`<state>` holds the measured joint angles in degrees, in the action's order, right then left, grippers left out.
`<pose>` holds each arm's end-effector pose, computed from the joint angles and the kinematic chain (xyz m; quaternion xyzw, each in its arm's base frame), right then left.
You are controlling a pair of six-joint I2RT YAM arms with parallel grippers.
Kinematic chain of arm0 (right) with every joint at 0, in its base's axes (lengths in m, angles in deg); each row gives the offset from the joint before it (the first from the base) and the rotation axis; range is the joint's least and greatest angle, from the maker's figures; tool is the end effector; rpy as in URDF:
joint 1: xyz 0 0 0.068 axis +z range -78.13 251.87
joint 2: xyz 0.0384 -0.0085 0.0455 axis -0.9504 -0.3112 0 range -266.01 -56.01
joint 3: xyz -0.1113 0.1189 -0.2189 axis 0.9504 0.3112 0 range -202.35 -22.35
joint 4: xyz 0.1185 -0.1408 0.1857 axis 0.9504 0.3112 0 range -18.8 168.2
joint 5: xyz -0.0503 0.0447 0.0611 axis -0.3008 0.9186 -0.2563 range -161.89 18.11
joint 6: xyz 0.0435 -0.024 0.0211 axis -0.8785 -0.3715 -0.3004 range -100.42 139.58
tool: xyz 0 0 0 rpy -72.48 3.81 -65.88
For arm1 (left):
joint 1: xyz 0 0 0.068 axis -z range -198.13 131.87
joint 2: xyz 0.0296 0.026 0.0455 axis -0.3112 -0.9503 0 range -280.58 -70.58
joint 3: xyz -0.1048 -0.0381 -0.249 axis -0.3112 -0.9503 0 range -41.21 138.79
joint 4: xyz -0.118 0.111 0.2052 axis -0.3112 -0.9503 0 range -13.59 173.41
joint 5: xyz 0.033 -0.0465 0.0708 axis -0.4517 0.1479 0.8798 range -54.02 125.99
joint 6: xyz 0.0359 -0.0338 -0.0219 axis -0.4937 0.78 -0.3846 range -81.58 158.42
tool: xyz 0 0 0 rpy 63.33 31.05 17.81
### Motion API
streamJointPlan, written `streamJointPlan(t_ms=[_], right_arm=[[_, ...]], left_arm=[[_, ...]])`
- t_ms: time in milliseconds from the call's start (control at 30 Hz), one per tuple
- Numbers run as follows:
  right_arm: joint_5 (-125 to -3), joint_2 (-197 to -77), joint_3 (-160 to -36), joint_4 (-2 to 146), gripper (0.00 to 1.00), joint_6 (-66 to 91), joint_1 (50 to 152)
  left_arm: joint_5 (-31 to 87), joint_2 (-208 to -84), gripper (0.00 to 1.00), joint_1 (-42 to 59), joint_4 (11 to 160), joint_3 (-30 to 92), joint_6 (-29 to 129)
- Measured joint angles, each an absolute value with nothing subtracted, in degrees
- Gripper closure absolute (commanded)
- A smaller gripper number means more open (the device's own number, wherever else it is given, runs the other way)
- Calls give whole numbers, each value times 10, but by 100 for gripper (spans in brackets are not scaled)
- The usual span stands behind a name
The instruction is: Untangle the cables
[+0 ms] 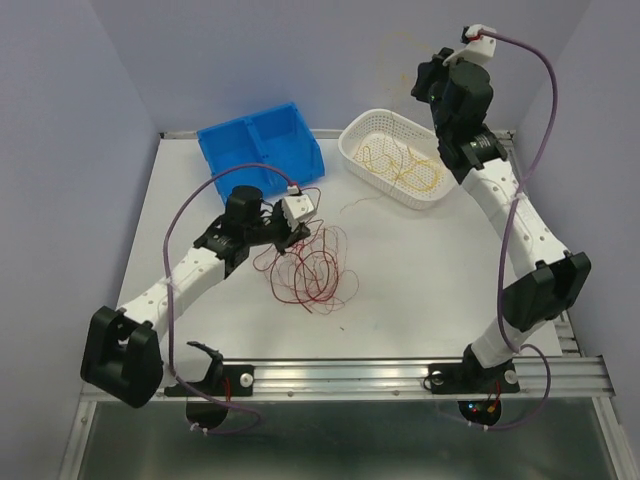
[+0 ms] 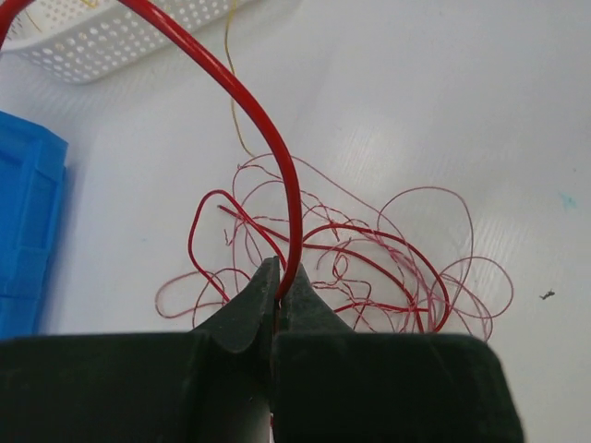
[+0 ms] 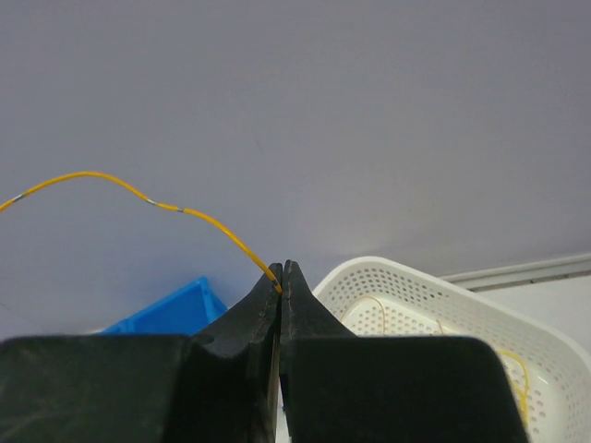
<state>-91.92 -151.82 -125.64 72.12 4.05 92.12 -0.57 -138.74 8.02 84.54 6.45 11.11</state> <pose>0.3688 0.1230 0.4798 0.1027 0.6602 0.1157 0.7350 0.2322 -0.1377 0.2950 0.5105 0.6105 -0.2504 0.5514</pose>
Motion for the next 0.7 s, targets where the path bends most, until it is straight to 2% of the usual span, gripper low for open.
streamJointPlan(t_ms=[233,400,700], right_arm=[[-879,-1456,-1276,722,99,28,922],[-882,-1424,-1285,713,99,38,922],[-905,-1524,-1340,709,99,81,921]], left_arm=[[35,-1500,100,80,847,65,122],[46,-1486,100,80,853,65,128],[49,-1437,100,80,879,65,135]])
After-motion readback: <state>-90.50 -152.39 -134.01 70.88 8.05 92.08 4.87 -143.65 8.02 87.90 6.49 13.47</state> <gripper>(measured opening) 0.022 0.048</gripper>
